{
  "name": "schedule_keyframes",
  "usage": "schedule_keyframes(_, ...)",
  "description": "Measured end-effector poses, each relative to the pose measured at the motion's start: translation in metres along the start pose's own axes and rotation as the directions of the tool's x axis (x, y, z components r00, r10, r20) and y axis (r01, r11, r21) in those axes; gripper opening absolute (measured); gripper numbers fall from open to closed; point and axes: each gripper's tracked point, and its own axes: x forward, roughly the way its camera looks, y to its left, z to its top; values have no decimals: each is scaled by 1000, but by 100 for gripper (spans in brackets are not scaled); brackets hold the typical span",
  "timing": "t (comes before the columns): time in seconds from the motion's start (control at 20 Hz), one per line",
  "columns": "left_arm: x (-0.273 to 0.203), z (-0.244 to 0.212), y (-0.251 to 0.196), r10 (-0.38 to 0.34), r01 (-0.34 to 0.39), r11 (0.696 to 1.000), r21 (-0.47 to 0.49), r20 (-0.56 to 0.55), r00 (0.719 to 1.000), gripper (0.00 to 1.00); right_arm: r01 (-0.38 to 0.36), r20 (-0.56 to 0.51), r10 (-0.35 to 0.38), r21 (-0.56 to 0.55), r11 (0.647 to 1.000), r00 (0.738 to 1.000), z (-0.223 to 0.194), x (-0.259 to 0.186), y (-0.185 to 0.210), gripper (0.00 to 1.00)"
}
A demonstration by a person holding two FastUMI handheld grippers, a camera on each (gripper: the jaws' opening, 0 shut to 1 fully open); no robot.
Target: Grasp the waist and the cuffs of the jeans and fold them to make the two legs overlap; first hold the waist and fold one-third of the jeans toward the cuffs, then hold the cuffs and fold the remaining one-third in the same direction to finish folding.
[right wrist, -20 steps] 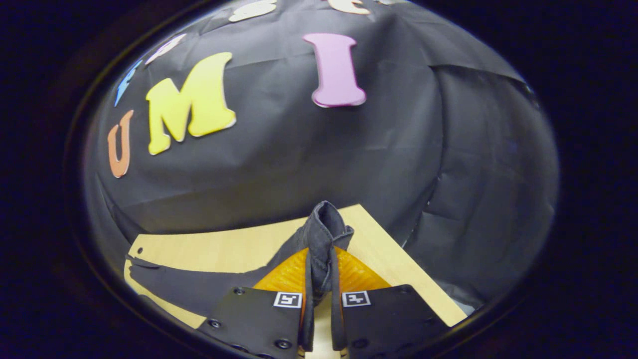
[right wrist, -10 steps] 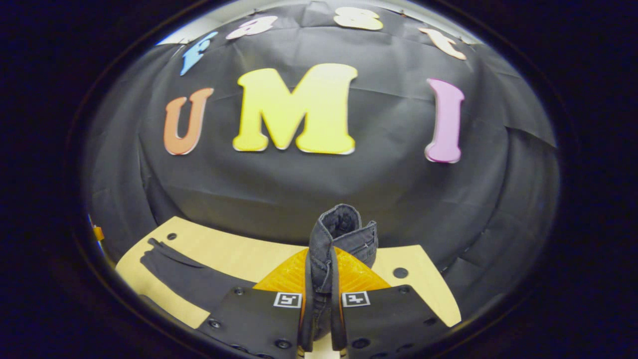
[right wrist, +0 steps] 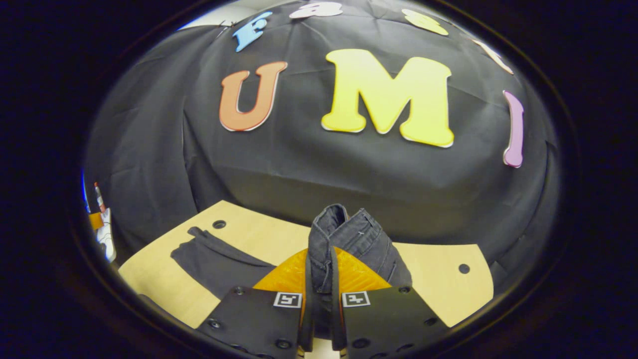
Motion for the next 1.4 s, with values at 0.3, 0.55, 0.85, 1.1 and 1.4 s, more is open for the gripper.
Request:
schedule_keyframes(0.3,-6,-3,47,72,-73,995,-67,-20,997,99,-37,-76,33,-54,998,997,-53,32,51,11)
schedule_keyframes(0.55,-14,2,66,99,-100,993,-64,-18,995,99,-47,-150,31,-104,993,988,-97,58,71,15)
schedule_keyframes(0.85,-16,6,72,104,-105,991,-81,-15,994,99,-59,-230,23,-148,987,973,-145,79,91,15)
schedule_keyframes(1.1,-18,4,71,85,-86,993,-80,-13,996,99,-114,-246,88,-91,989,965,-148,74,103,33)
schedule_keyframes(1.4,-15,-4,67,47,-50,992,-115,-34,998,99,-155,-171,141,-67,986,975,-116,46,109,72)
